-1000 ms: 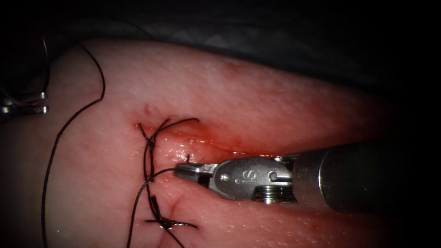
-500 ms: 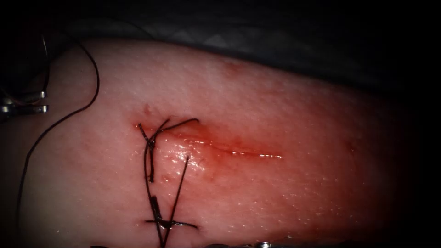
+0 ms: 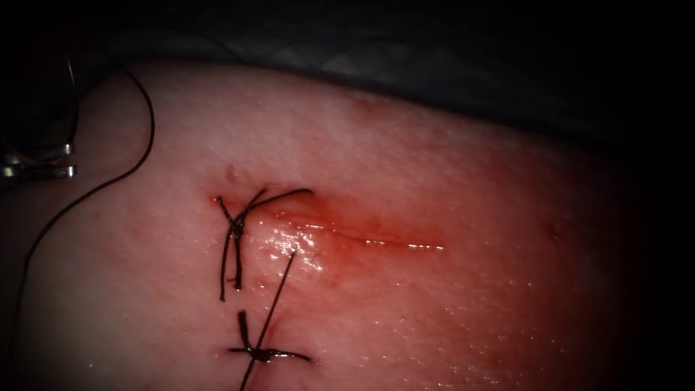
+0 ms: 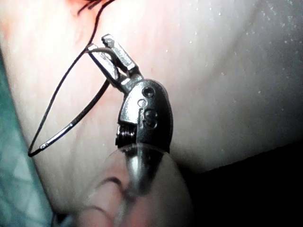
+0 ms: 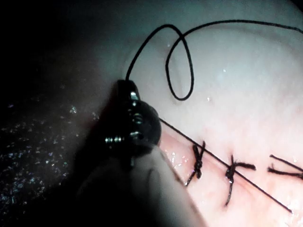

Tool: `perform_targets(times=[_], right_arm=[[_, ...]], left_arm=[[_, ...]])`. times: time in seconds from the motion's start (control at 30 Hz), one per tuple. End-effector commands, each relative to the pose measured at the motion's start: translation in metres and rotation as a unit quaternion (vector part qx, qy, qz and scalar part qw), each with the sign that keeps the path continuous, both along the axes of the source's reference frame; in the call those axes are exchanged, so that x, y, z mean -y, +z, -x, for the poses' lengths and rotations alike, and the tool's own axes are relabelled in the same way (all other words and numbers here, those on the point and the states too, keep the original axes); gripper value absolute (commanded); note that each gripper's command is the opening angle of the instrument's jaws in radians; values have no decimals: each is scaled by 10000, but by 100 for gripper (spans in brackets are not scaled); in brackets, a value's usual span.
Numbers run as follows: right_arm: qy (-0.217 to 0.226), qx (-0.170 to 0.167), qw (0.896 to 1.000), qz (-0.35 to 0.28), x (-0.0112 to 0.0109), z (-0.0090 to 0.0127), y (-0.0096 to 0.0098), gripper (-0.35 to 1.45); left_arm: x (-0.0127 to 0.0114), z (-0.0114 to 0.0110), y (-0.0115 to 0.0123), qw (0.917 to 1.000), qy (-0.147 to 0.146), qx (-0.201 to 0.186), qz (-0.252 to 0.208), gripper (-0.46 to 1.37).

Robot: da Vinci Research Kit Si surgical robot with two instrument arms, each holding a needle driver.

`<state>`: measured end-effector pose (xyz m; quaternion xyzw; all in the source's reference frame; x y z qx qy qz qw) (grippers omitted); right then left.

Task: Wound Closure
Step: Pull the suture through the wound with the right tool

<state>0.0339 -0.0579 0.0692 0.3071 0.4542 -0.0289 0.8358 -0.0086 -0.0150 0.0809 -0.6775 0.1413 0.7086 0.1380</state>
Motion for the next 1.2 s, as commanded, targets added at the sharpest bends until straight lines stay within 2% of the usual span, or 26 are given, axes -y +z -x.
perform_targets(times=[0.03, 0.2, 0.43, 0.6, 0.63, 0.67, 0.7, 0.77, 0.83, 0.9, 1.0, 1.13, 1.2], right_arm=[[-47, -4, 10000, -80, 1, -2, -2, -35], [-342, -56, 9988, -336, 13, -9, -9, -35], [-500, -244, 9974, -447, 19, -20, -16, -35], [-293, -369, 9984, -324, 13, -29, -16, -35], [-104, -413, 9988, -255, 12, -29, -15, 3], [-57, -399, 9988, -265, 11, -28, -15, 11], [50, -444, 9988, -186, 9, -26, -15, 56], [216, -448, 9988, -48, 0, -19, -16, 99], [369, -413, 9984, 65, -11, -8, -22, 117], [419, -413, 9982, 124, -17, 0, -28, 124], [662, -320, 9971, 201, -33, 25, -50, 144], [739, -395, 9961, 265, -44, 58, -82, 142], [776, -516, 9952, 289, -53, 88, -106, 131]], left_arm=[[0, 0, 0, 10000, 48, 3, -3, -35], [0, 0, 0, 10000, 48, 3, -3, -35], [0, 0, 0, 10000, 47, 2, -3, -35], [0, 1, 0, 10000, 33, -9, -4, -35], [0, 1, 1, 10000, 32, -10, -4, -35], [0, 1, 1, 10000, 32, -10, -4, -35], [0, 1, 1, 10000, 32, -10, -4, -35], [0, 1, 1, 10000, 32, -10, -4, -35], [0, 0, 1, 10000, 34, -8, -3, -35], [0, 0, 1, 10000, 34, -8, -3, -35], [-1, 0, 1, 10000, 35, -8, -3, -35], [-1, 0, 2, 10000, 36, -7, -3, -35], [-1, 0, 2, 10000, 35, -8, -3, -35]])
